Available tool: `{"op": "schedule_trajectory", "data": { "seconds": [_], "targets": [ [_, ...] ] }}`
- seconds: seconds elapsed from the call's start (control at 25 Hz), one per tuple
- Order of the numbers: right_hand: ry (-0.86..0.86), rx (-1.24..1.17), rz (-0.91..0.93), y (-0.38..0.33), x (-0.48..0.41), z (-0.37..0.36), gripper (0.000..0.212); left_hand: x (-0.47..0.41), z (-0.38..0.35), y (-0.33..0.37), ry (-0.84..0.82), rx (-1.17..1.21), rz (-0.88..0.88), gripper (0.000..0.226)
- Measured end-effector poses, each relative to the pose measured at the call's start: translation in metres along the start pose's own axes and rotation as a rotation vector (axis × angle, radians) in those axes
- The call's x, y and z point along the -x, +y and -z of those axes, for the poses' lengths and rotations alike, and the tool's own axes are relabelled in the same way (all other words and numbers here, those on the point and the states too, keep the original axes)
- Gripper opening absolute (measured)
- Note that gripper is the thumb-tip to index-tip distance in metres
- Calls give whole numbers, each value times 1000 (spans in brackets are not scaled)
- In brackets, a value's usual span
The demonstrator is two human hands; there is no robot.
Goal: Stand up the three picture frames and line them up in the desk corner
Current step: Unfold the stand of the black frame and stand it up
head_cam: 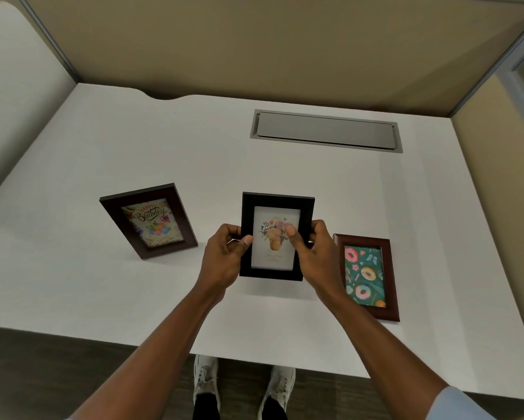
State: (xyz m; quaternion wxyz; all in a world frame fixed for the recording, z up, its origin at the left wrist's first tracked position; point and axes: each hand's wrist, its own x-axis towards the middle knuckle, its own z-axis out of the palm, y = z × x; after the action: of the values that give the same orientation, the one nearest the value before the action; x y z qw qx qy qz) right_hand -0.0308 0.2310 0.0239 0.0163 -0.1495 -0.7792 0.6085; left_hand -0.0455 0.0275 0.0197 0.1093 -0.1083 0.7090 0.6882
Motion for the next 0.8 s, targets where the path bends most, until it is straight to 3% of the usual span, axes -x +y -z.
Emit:
{"op": "schedule_trajectory", "data": {
  "seconds": [0.32, 0.6, 0.8],
  "targets": [
    [-147, -81, 1, 0, -38, -26, 20, -19, 21, 6, 162, -27, -36, 11],
    [-313, -124, 6, 3, -81, -60, 24, -48, 36, 10, 402, -159, -27, 12],
    [-335, -141, -8, 7, -92, -62, 15, -60, 31, 8, 410, -195, -19, 13]
  ]
}}
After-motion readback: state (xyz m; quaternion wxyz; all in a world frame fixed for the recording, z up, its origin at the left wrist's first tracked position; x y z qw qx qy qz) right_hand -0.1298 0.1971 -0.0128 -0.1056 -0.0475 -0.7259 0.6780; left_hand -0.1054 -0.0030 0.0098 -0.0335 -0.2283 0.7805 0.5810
